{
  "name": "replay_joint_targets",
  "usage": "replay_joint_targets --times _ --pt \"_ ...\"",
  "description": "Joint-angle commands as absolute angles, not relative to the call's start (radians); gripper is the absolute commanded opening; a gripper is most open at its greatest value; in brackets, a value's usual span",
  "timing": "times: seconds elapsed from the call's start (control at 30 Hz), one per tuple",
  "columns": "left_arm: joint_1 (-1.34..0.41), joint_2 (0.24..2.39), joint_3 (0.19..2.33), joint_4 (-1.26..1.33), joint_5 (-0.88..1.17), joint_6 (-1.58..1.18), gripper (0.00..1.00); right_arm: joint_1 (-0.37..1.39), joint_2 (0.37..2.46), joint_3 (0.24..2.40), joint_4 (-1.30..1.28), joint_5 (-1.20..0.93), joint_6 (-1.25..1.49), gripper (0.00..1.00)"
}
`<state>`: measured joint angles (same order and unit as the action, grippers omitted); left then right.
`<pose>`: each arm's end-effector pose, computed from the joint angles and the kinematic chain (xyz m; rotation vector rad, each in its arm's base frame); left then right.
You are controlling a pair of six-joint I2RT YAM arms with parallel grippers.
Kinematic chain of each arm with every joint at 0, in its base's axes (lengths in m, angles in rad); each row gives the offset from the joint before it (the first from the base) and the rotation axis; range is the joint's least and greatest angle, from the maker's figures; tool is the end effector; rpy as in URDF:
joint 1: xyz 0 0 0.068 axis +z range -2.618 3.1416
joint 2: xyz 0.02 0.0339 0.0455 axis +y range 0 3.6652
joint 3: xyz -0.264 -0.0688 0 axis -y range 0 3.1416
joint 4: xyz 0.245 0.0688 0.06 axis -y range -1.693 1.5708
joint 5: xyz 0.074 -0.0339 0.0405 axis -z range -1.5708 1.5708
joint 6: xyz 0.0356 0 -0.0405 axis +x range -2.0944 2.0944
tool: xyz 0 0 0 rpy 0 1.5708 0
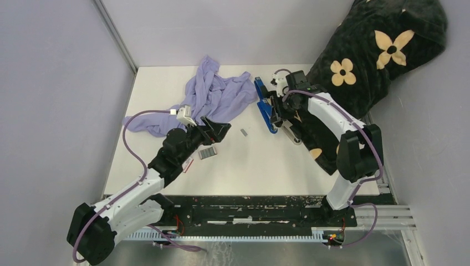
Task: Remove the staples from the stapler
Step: Pick up the stapler from the center of the board, then unload the staple at the center of the board.
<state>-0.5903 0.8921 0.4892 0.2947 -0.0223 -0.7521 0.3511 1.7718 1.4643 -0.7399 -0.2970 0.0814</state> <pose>0.1767 -0.1174 0.2663 -0.1614 1.7709 -0.9768 0.3517 0.1399 0.2616 -0.4603 2.6050 0.5381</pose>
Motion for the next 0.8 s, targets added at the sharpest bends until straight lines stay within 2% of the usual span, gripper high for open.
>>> replay_joint_targets --times 0.0,0.23,0.77 --pt "-0.588 0.927 0.495 0.420 0.047 -0.801 0.97 0.284 1.684 1.397 -0.574 -0.558 0.143 0.01" --pt "-0.588 0.980 0.507 0.486 0.107 -0.821 0.97 0.223 1.672 1.344 -0.496 -0.752 0.176 0.01" --pt "-0.587 1.087 0.548 0.618 0.200 -0.861 0.98 0.183 1.649 1.286 -0.343 -0.970 0.299 0.01"
